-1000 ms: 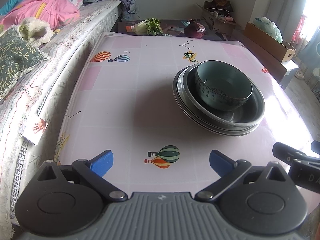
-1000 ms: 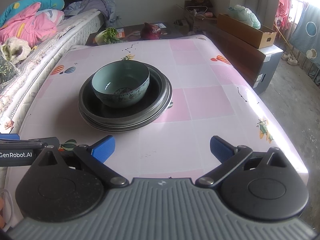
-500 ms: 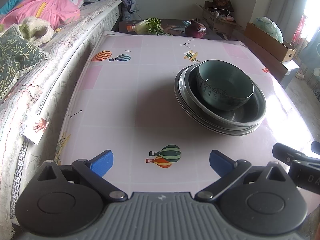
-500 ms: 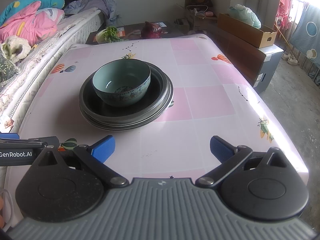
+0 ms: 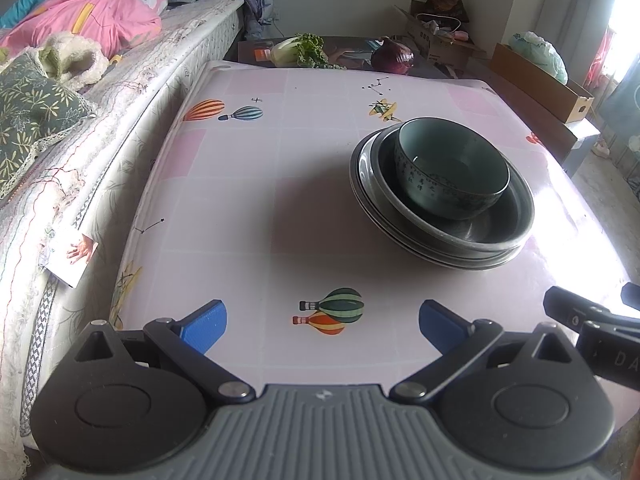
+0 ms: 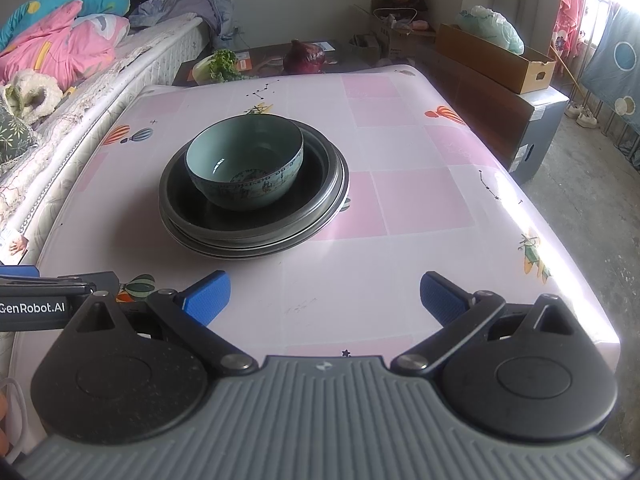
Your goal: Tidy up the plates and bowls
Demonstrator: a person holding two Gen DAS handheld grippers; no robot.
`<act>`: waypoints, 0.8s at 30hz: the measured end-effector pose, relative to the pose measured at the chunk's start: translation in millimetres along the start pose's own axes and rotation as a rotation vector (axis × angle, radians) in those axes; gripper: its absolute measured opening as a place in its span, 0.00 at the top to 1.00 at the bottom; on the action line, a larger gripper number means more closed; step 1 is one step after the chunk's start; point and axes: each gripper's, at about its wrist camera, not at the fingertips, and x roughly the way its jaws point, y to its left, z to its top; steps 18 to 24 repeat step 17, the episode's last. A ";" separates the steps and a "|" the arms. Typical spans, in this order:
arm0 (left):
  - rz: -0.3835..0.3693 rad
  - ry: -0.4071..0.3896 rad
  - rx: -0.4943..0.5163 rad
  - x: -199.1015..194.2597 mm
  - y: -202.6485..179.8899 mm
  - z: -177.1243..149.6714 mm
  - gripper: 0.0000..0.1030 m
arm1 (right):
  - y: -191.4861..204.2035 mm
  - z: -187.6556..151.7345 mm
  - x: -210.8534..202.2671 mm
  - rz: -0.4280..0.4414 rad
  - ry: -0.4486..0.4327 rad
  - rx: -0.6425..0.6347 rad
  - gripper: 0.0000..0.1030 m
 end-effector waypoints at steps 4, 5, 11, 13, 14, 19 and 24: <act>0.001 0.000 0.000 0.5 -0.3 -0.3 0.00 | 0.1 -0.4 0.2 0.001 0.001 0.001 0.01; 0.001 0.000 0.000 0.5 -0.2 -0.2 0.00 | 0.2 -0.5 0.0 0.000 0.001 0.001 0.01; 0.001 0.000 0.000 0.3 -0.1 -0.1 0.00 | -0.3 -0.9 1.1 0.002 0.001 0.001 0.01; 0.001 0.000 0.000 0.3 -0.1 0.0 0.00 | -0.3 -0.9 1.0 0.002 0.002 0.001 0.01; 0.001 0.000 0.000 0.3 -0.1 0.0 0.00 | -0.9 -0.8 2.2 0.002 0.002 0.002 0.01; 0.002 0.000 0.001 0.4 -0.1 0.0 0.00 | -1.1 -2.2 2.7 0.003 0.003 0.004 0.01; 0.002 0.000 0.001 0.4 -0.1 0.0 0.00 | -1.1 -2.2 2.7 0.003 0.003 0.004 0.01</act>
